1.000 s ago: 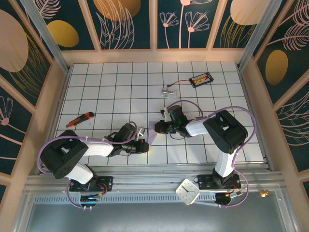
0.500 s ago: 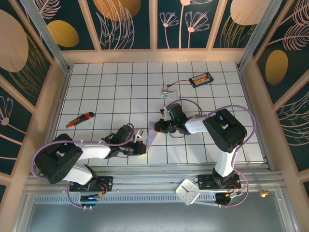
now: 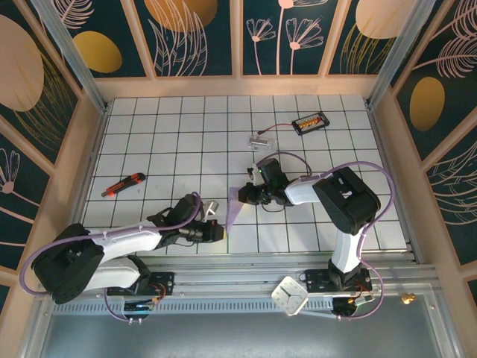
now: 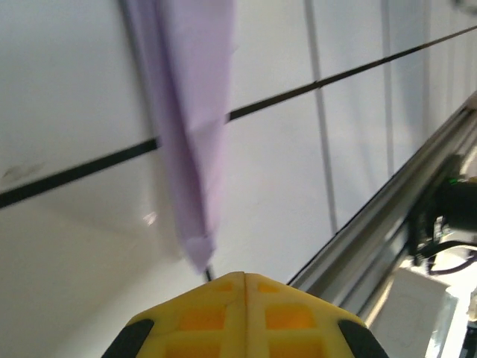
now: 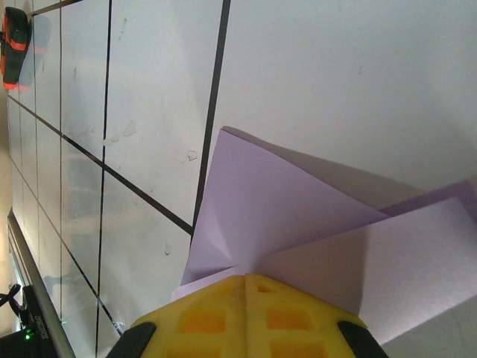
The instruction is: Fold a paper plane with a square sheet of paper (pick it up from the middle)
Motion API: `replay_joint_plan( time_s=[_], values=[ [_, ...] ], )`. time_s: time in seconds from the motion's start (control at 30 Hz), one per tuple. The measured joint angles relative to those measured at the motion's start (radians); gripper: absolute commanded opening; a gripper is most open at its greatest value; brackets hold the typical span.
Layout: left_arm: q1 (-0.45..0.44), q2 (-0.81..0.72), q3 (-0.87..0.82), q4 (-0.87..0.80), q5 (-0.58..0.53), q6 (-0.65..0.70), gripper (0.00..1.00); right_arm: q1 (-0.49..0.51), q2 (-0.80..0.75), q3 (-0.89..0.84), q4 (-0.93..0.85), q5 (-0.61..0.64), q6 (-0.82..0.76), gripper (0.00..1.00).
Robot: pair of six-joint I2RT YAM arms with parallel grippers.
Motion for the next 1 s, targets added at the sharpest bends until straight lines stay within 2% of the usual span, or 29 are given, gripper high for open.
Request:
replay_joint_plan(
  time_s=[0.2, 0.3, 0.43, 0.83, 1.0],
  values=[
    [0.0, 0.154, 0.106, 0.093, -0.007, -0.006, 0.0, -0.001, 0.0, 0.0, 0.0, -0.001, -0.001, 0.0],
    [0.0, 0.255, 0.149, 0.101, -0.028, 0.013, 0.0, -0.001, 0.0, 0.0, -0.001, -0.001, -0.003, 0.0],
    [0.0, 0.312, 0.146, 0.097, -0.05, 0.037, 0.0, -0.002, -0.001, 0.0, -0.002, -0.002, -0.008, 0.0],
    [0.003, 0.29, 0.077, 0.174, -0.035, 0.069, 0.0, -0.01, 0.013, 0.043, -0.078, -0.025, -0.06, 0.0],
    [0.003, 0.175, 0.036, 0.07, -0.018, 0.07, 0.0, -0.015, 0.019, 0.055, -0.087, -0.038, -0.077, 0.0]
  ],
)
